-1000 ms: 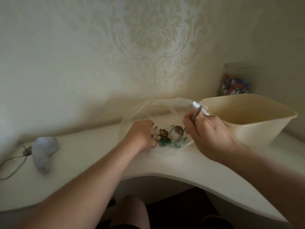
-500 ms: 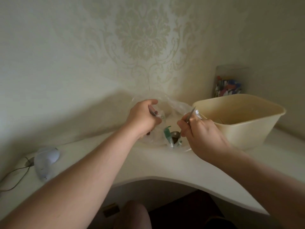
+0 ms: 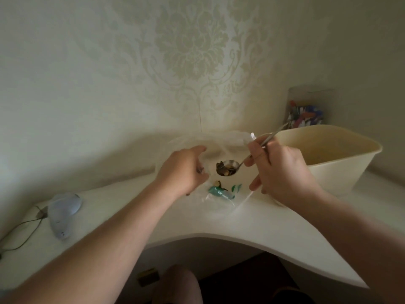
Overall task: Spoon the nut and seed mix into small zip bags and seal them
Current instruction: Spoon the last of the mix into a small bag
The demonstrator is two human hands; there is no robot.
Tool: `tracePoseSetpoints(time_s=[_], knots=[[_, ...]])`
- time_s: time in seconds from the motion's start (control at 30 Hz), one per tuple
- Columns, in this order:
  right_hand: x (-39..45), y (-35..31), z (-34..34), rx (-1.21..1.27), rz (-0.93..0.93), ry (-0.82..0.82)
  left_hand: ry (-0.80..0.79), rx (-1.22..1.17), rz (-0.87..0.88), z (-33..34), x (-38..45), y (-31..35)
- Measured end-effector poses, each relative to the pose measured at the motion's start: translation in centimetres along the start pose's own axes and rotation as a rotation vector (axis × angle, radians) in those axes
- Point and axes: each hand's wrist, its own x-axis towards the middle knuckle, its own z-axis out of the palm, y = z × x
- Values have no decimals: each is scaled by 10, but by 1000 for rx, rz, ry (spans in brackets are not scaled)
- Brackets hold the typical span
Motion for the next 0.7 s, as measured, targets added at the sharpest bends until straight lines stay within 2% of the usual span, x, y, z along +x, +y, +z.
tracePoseSetpoints(time_s=[0.07, 0.1, 0.2, 0.3, 0.43, 0.57, 0.7], knots=[[2, -8, -4, -1, -28, 16, 140, -96, 108, 0, -1, 6], [4, -11, -6, 5, -37, 23, 151, -172, 108, 2, -4, 8], [10, -21, -15, -8, -61, 39, 50, -434, -82, 17, -16, 10], [17, -28, -21, -47, -74, 13, -34, -545, -238, 38, -24, 1], [19, -28, -17, -61, -41, -68, -184, -720, -306, 40, -24, -9], [18, -30, -16, -67, -38, -102, -157, -761, -321, 42, -19, -18], [21, -42, -26, -80, -134, -86, -92, -808, -375, 47, -18, -16]])
